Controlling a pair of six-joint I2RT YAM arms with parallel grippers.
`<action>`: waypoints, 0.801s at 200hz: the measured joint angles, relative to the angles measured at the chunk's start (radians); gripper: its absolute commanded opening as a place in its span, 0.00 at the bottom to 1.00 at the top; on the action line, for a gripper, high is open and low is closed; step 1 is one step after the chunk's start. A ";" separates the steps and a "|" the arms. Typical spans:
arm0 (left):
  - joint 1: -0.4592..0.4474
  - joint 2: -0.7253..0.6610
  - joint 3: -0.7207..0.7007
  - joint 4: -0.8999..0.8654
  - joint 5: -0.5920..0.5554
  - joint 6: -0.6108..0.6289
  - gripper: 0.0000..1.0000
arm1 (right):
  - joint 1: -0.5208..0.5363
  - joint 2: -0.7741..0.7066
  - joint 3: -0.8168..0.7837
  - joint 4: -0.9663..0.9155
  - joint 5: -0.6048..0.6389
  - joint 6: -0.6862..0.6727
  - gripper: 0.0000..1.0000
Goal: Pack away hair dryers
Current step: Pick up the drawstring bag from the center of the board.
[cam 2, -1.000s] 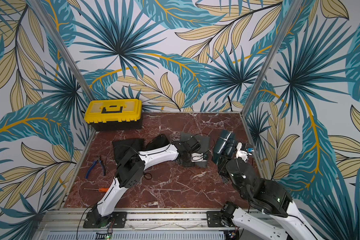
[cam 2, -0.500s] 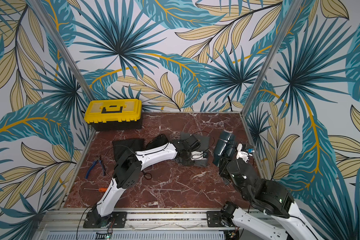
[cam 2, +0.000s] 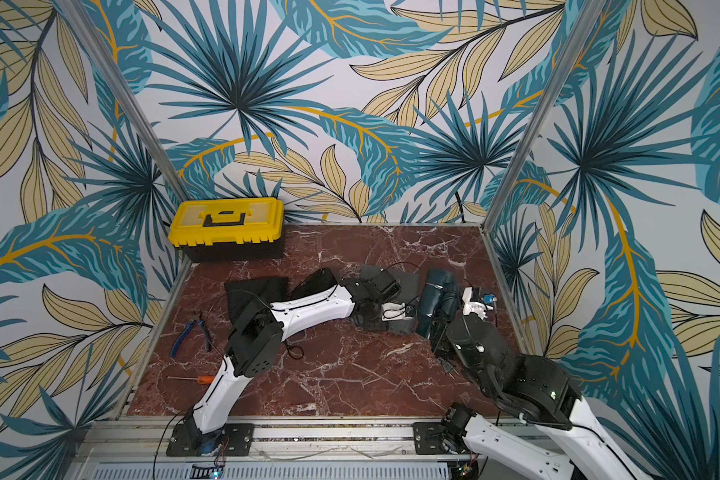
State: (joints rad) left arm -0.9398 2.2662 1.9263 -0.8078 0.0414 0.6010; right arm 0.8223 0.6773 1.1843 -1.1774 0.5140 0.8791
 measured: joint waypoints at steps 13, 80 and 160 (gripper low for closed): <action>0.011 0.000 0.047 -0.031 0.013 -0.022 0.00 | 0.000 0.005 0.000 -0.032 -0.027 0.019 0.00; 0.116 0.000 0.288 -0.091 0.093 -0.165 0.00 | -0.002 -0.193 -0.040 -0.078 -0.106 0.092 0.00; 0.108 0.000 0.418 -0.127 0.164 -0.288 0.00 | -0.003 -0.005 -0.249 0.180 -0.355 0.098 0.00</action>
State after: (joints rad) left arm -0.8318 2.2658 2.3440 -0.9352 0.2058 0.3126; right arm 0.8196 0.6724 0.9352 -0.9970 0.1593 0.9768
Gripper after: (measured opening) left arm 0.052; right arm 0.430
